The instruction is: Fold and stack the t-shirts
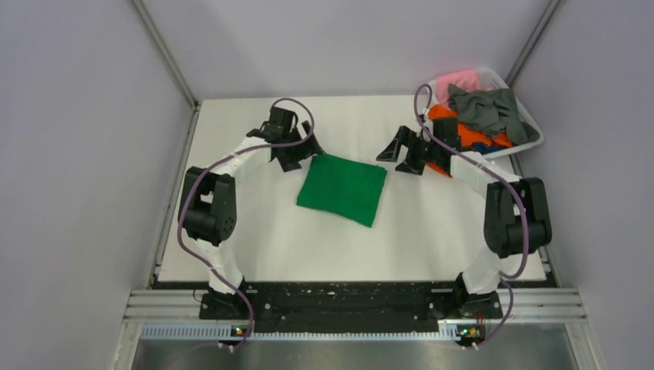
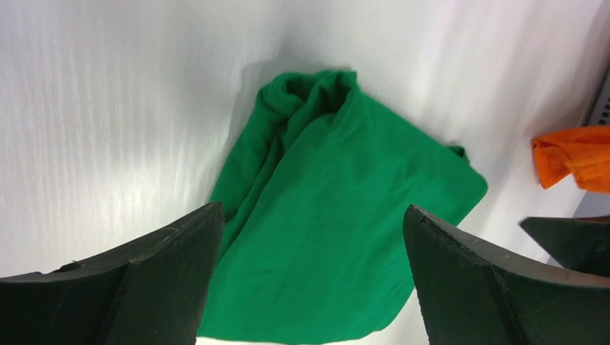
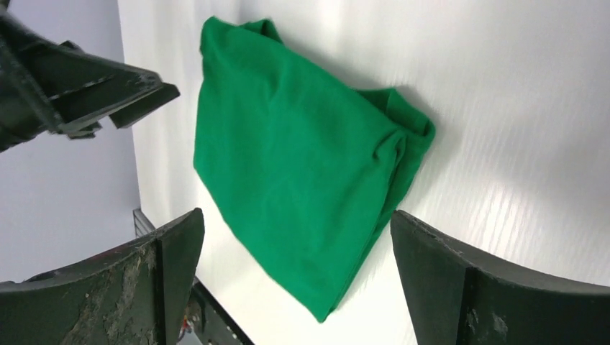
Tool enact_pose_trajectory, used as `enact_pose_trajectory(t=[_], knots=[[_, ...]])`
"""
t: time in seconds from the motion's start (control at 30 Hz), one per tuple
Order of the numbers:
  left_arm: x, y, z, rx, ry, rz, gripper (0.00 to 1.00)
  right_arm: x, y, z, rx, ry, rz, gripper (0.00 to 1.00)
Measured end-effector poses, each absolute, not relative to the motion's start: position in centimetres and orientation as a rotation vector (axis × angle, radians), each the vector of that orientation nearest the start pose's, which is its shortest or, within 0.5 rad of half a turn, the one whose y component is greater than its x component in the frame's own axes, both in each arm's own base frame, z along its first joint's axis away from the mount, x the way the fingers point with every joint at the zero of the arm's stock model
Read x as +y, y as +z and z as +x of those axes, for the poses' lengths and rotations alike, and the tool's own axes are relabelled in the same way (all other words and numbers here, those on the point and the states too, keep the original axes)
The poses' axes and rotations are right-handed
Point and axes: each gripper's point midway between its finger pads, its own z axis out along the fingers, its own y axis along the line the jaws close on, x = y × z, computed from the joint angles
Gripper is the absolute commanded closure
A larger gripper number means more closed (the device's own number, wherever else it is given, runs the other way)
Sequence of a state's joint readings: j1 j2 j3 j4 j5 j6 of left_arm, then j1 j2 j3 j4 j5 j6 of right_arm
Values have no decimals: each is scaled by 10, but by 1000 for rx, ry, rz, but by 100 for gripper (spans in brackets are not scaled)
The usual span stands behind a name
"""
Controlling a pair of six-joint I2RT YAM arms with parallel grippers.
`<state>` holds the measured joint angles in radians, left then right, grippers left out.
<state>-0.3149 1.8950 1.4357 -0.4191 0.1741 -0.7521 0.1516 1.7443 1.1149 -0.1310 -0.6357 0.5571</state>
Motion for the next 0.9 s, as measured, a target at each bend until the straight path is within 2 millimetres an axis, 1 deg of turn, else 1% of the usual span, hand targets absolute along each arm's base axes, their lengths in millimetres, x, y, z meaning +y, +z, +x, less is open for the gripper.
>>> enact_pose_trajectory(t=[0.07,0.17,0.23,0.27,0.33,0.43,0.5,0.57,0.73,0.77,0.9], knots=[[-200,100,427,2529,-647,-460,2,180,126,385,2365,1068,133,1],[-196,89,414,2581,-615,-431,13,174,142,359,2330,1041,96,1],[-192,81,407,2618,-587,-411,22,169,149,342,2314,1014,78,1],[-191,76,405,2634,-574,-400,27,165,152,333,2307,996,73,1],[-190,64,402,2666,-555,-380,31,158,158,317,2292,958,70,1],[-189,35,397,2738,-527,-369,44,149,164,299,2278,898,68,1],[-192,35,399,2743,-549,-362,51,142,168,291,2268,856,74,1],[-195,31,399,2752,-570,-355,59,137,171,284,2262,827,81,1],[-205,26,398,2769,-592,-335,98,129,170,274,2256,775,100,1],[-208,25,398,2772,-602,-331,100,127,167,272,2258,766,106,1],[-212,26,397,2775,-614,-323,100,122,150,264,2296,738,144,1]])
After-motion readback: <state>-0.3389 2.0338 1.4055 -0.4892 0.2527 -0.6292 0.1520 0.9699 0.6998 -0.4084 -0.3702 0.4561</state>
